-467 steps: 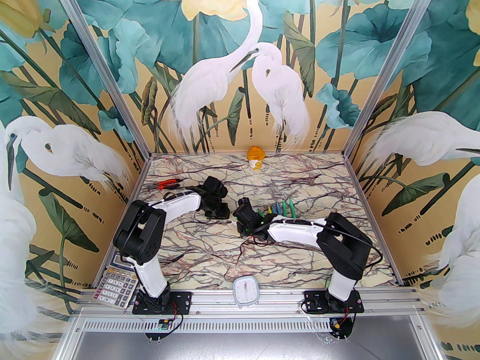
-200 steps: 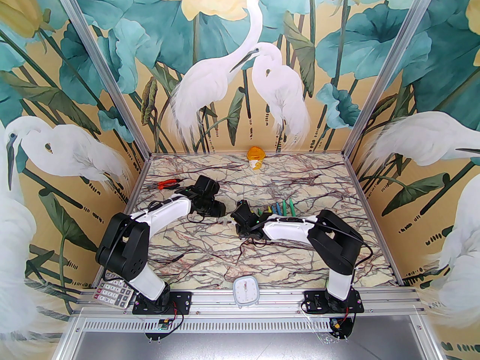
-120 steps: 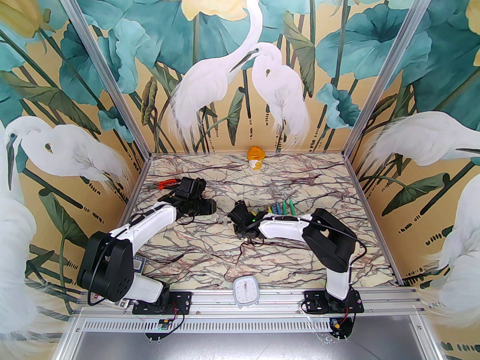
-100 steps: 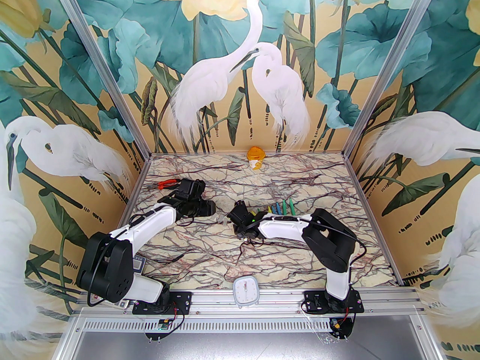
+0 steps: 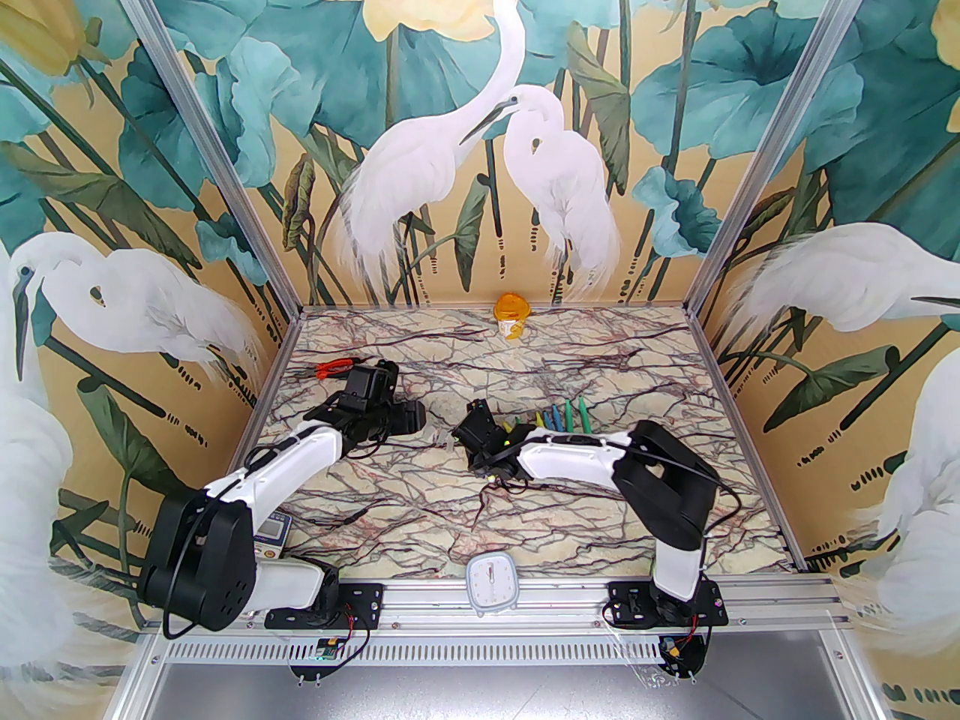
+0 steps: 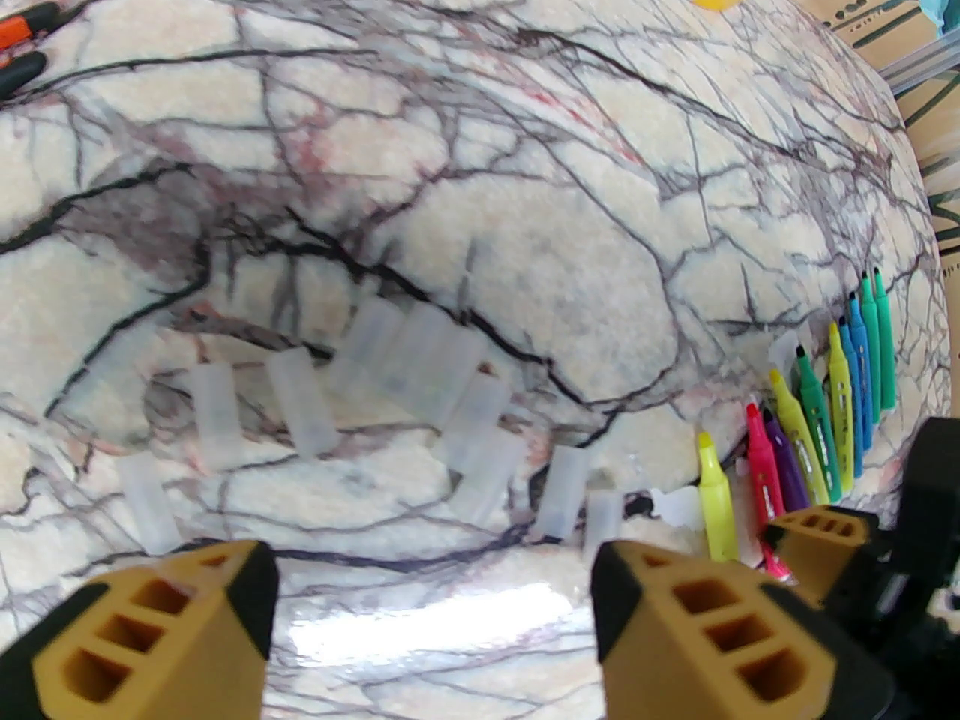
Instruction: Open the pen caps
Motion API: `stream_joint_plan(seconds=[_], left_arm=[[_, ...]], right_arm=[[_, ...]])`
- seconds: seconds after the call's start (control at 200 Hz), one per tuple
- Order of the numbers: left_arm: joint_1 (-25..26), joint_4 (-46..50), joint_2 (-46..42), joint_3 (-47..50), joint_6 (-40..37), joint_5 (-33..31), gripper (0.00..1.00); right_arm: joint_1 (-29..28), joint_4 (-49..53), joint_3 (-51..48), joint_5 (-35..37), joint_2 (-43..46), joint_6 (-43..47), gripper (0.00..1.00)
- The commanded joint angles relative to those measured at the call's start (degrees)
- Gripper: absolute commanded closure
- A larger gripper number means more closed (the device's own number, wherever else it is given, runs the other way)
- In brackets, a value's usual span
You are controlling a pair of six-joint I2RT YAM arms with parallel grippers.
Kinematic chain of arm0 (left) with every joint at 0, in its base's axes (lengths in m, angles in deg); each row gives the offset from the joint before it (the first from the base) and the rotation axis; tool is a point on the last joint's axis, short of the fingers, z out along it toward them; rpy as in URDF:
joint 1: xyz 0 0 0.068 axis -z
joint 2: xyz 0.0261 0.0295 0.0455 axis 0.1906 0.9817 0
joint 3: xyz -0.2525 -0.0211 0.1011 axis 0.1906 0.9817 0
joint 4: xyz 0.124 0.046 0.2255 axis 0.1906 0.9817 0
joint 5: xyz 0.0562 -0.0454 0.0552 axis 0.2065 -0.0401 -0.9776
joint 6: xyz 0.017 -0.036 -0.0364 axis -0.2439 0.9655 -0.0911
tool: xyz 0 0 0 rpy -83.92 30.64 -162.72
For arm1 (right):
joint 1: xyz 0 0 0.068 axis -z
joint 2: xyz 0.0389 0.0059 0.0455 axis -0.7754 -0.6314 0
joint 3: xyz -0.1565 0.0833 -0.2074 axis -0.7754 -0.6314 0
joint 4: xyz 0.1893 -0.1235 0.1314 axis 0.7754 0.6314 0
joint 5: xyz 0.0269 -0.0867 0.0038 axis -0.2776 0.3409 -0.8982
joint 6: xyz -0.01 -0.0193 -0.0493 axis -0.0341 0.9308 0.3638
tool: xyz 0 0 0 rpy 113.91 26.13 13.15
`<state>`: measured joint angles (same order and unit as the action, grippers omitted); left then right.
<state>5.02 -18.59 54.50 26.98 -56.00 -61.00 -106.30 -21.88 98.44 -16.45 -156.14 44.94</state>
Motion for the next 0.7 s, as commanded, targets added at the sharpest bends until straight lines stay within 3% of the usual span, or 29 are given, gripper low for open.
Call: stream_joint_plan(seconds=[0.0, 0.145, 0.355, 0.56, 0.695], left_arm=[[-0.9, -4.9, -2.3, 2.1, -0.5, -3.2, 0.19], [-1.6, -7.5, -3.1, 3.6, -1.5, -5.6, 0.15], [-3.1, -11.7, -4.0, 5.4, -3.6, -8.2, 0.05], [-5.2, -17.9, -6.8, 8.5, -5.1, -10.0, 0.01], [-6.3, -27.1, -10.1, 13.0, -6.4, -12.7, 0.00]], right_arm=[[-0.3, -1.7, -2.3, 5.5, 5.5, 3.1, 0.56], [0.3, -3.4, -5.3, 10.6, 11.2, 6.7, 0.49], [5.1, -5.9, -9.9, 14.9, 20.4, 12.4, 0.29], [15.4, -14.8, -18.8, 16.1, 33.5, 18.5, 0.00], [24.7, -25.6, -27.2, 16.6, 41.1, 20.7, 0.01]])
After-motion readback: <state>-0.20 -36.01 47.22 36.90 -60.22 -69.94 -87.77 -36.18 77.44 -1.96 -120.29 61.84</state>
